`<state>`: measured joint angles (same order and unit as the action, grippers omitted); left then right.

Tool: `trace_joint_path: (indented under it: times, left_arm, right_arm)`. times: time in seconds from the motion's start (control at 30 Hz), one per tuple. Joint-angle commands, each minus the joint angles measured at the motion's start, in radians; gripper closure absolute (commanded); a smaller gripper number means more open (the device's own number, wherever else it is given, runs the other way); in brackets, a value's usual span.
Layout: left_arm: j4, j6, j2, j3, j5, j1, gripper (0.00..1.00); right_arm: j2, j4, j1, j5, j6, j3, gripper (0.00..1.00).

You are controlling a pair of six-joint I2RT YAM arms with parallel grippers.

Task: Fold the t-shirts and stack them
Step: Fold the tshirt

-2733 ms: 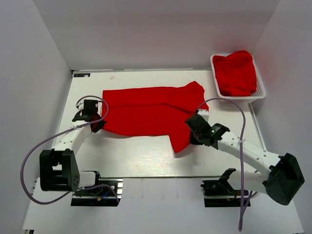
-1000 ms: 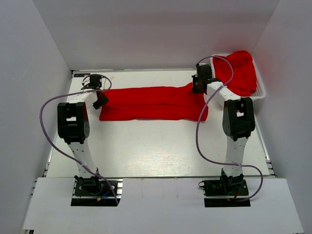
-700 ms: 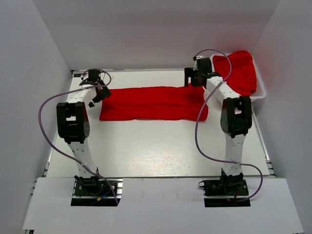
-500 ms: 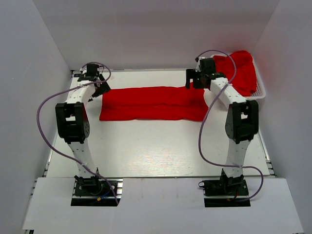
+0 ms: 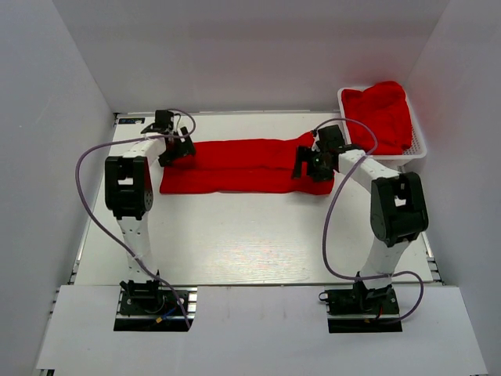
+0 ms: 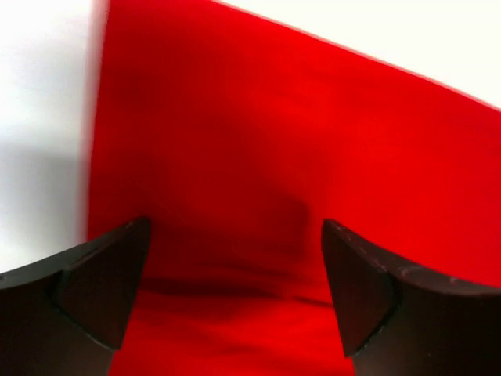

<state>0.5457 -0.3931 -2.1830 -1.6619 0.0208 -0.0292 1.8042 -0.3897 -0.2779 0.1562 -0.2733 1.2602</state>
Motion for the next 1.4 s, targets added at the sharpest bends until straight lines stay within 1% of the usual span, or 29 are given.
trace_joint_path:
  times: [0.0, 0.07, 0.1, 0.13, 0.17, 0.23, 0.27, 0.3, 0.33, 0.37, 0.4, 0.43, 0.47, 0.53, 0.6, 0.63, 0.67, 0.7, 0.73, 0.8, 0.83, 0.9, 0.93, 1.03, 1.07, 1.17, 1.2, 1.33, 1.37]
  left_arm:
    - [0.014, -0.016, 0.008, 0.081, -0.019, -0.012, 0.00]
    - [0.004, -0.044, 0.047, 0.155, -0.004, -0.012, 0.00]
    - [-0.006, -0.053, 0.064, 0.238, -0.004, -0.012, 0.00]
    - [-0.006, -0.064, 0.083, 0.284, -0.004, -0.012, 0.00]
    - [-0.006, -0.093, 0.124, 0.382, -0.015, -0.023, 0.00]
    - [-0.006, -0.136, 0.178, 0.485, -0.027, -0.032, 0.00]
    - [0.011, -0.151, 0.237, 0.576, -0.045, -0.056, 0.00]
    - [0.011, -0.162, 0.271, 0.620, -0.054, -0.067, 0.00]
    - [0.025, -0.179, 0.305, 0.661, -0.055, -0.081, 0.00]
    - [0.025, -0.196, 0.337, 0.741, -0.097, -0.096, 0.00]
    - [0.025, -0.216, 0.370, 0.779, -0.116, -0.133, 0.00]
    - [0.011, -0.236, 0.423, 0.848, -0.136, -0.155, 0.00]
    - [-0.006, -0.248, 0.442, 0.875, -0.203, -0.179, 0.00]
    - [-0.030, -0.285, 0.457, 0.922, -0.255, -0.271, 0.00]
    - [-0.044, -0.326, 0.450, 0.932, -0.297, -0.343, 0.00]
    - [-0.071, -0.326, 0.439, 0.917, -0.335, -0.423, 0.00]
    - [-0.072, -0.335, 0.419, 0.897, -0.352, -0.460, 0.00]
    - [-0.060, -0.345, 0.375, 0.874, -0.367, -0.497, 0.00]
    - [-0.037, -0.345, 0.352, 0.828, -0.389, -0.573, 0.00]
    - [-0.016, -0.372, 0.312, 0.788, -0.398, -0.647, 0.00]
    - [0.009, -0.386, 0.284, 0.766, -0.398, -0.707, 0.00]
    - [0.010, -0.397, 0.273, 0.757, -0.416, -0.754, 0.00]
    - [0.019, -0.436, 0.261, 0.757, -0.436, -0.776, 0.00]
    - [0.000, -0.495, 0.270, 0.757, -0.455, -0.865, 0.00]
    - [0.028, -0.513, 0.270, 0.728, -0.417, -0.906, 0.00]
    - [0.103, -0.526, 0.281, 0.668, -0.358, -0.968, 0.00]
    - [0.167, -0.526, 0.281, 0.621, -0.311, -0.977, 0.00]
    - [0.253, -0.526, 0.299, 0.541, -0.245, -0.997, 0.00]
    - [0.278, -0.526, 0.299, 0.506, -0.227, -0.997, 0.00]
  right_arm:
    - [0.065, 0.060, 0.005, 0.017, -0.043, 0.033, 0.10]
    - [0.105, 0.057, 0.005, 0.017, -0.047, 0.077, 0.10]
    - [0.166, 0.048, 0.006, 0.014, -0.049, 0.111, 0.10]
    - [0.185, 0.046, 0.000, 0.014, -0.050, 0.126, 0.10]
    - [0.249, 0.043, 0.018, 0.011, -0.055, 0.160, 0.10]
    - [0.297, 0.020, 0.008, 0.016, -0.052, 0.258, 0.10]
    - [0.372, -0.013, 0.009, 0.010, -0.053, 0.318, 0.10]
    - [0.395, -0.029, 0.008, 0.009, -0.052, 0.318, 0.10]
    - [0.420, -0.055, 0.006, 0.016, -0.050, 0.409, 0.10]
    - [0.460, -0.069, 0.006, 0.023, -0.050, 0.442, 0.10]
    - [0.509, -0.080, 0.006, 0.035, -0.050, 0.471, 0.10]
    - [0.552, -0.093, 0.002, 0.081, -0.055, 0.590, 0.10]
    - [0.578, -0.112, -0.001, 0.100, -0.049, 0.629, 0.10]
    - [0.657, -0.107, -0.018, 0.140, -0.055, 0.769, 0.10]
    - [0.696, -0.095, -0.043, 0.198, -0.052, 0.858, 0.10]
    - [0.749, -0.081, -0.049, 0.207, -0.067, 0.913, 0.10]
    - [0.767, -0.078, -0.058, 0.236, -0.066, 0.959, 0.10]
    - [0.793, -0.068, -0.067, 0.244, -0.070, 0.972, 0.10]
    - [0.813, -0.020, -0.085, 0.246, -0.093, 0.984, 0.10]
    - [0.833, 0.014, -0.099, 0.250, -0.110, 0.981, 0.10]
    - [0.842, 0.053, -0.106, 0.258, -0.136, 0.985, 0.10]
    - [0.865, 0.075, -0.113, 0.281, -0.147, 0.998, 0.10]
    - [0.883, 0.086, -0.115, 0.281, -0.164, 1.018, 0.10]
    - [0.889, 0.136, -0.118, 0.270, -0.175, 1.025, 0.10]
    - [0.886, 0.141, -0.116, 0.266, -0.176, 1.025, 0.10]
    - [0.876, 0.137, -0.110, 0.258, -0.162, 1.025, 0.10]
    - [0.870, 0.127, -0.109, 0.241, -0.129, 1.022, 0.10]
    - [0.814, 0.089, -0.106, 0.171, -0.064, 1.019, 0.10]
    - [0.776, 0.078, -0.104, 0.151, -0.057, 1.016, 0.10]
